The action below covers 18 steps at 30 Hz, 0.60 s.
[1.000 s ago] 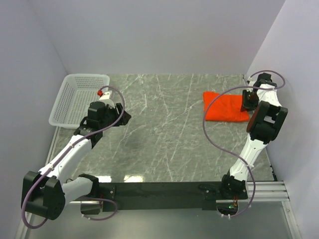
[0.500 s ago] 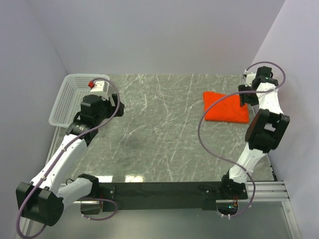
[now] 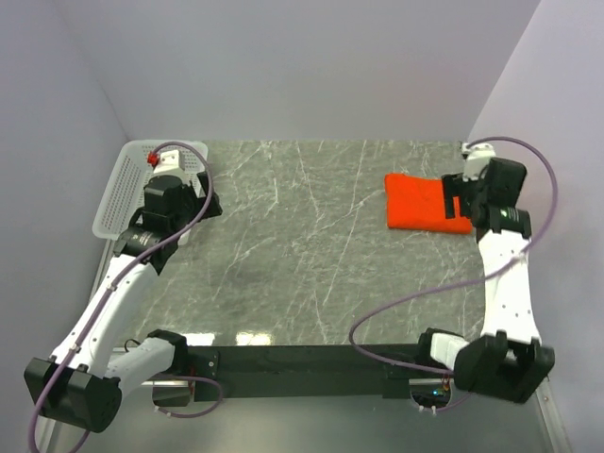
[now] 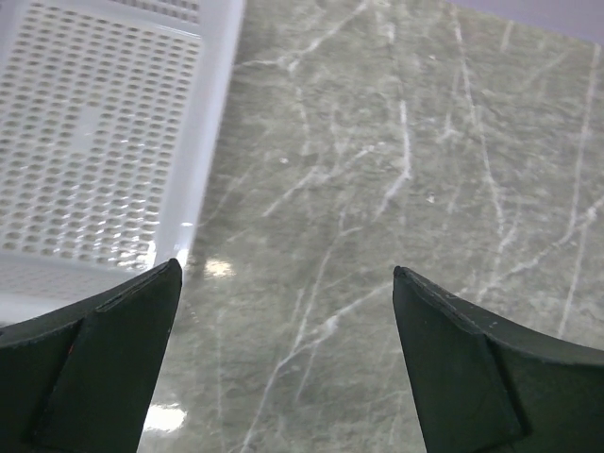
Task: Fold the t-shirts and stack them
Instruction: Neatly place the folded tshirt to the corner
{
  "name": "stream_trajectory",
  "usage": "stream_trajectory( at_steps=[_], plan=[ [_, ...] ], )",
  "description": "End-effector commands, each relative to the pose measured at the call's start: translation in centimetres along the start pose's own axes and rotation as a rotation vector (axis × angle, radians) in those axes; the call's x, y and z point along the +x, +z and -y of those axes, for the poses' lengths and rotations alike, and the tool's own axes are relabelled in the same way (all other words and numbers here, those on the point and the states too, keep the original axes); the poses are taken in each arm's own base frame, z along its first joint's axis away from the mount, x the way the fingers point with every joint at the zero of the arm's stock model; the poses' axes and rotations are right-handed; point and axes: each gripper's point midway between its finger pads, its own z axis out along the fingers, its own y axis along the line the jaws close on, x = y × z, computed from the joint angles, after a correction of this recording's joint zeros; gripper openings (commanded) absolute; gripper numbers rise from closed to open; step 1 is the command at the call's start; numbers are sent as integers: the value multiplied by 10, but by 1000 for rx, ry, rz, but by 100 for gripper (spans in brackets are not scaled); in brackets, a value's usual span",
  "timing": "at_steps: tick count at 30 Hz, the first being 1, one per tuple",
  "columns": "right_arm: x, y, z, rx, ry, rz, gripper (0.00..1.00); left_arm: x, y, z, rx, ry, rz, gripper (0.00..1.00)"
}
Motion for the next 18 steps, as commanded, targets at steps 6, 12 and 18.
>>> stream_trajectory(
  at_steps=[6,12,18],
  plan=[
    [-6,-48,52,337,246,225,90,-31,-29,-19,-79,-9,131,99],
    [-3,-71,51,368,297,267,91,-20,-28,-20,-69,-14,118,99],
    [0,-80,42,330,304,281,92,-13,-30,-24,-78,-29,119,99]
  ],
)
